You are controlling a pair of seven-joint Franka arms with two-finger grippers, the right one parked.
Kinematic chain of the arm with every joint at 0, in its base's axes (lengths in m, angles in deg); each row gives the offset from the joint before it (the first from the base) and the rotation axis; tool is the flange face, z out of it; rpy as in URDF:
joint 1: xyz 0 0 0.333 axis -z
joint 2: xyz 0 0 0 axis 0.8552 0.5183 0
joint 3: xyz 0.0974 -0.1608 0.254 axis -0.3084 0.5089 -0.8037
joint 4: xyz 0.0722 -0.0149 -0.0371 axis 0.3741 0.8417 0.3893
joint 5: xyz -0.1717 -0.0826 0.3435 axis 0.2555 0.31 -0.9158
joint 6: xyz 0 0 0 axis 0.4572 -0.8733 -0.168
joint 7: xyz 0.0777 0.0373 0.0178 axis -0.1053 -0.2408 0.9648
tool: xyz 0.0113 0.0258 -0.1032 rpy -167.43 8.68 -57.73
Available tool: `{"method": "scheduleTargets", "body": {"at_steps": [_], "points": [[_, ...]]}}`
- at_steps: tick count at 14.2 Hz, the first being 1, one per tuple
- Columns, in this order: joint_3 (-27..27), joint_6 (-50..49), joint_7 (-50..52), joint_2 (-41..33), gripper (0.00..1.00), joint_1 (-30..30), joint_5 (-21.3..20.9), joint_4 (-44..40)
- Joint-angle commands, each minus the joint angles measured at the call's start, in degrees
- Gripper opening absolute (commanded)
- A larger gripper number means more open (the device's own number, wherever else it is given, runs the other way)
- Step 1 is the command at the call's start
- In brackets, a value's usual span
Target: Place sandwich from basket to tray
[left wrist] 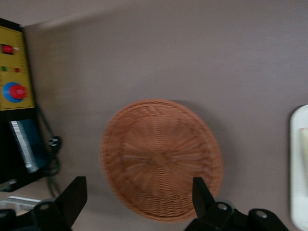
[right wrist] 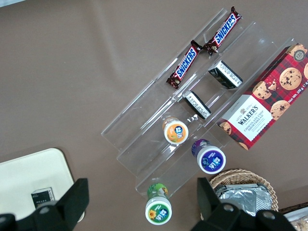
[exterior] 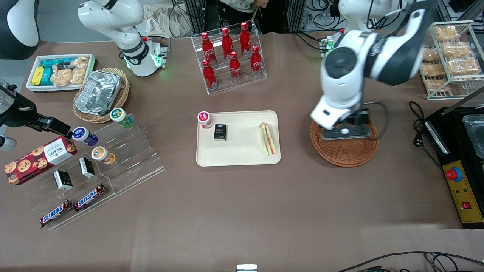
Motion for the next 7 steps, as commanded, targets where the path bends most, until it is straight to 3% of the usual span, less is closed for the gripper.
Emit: {"method": "scheduleTargets", "body": {"at_steps": [1,4,7], "points": [[0.74,-3.44,-9.63,-6.38,0.95,-6.04,5.39,1.41],[0.57,-6.51,-10.19,-9.91,0.99,-11.49,11.98,0.36],[0.48,-7.14,-10.45,-10.36,0.99,-13.26,12.09,-1.13]]}}
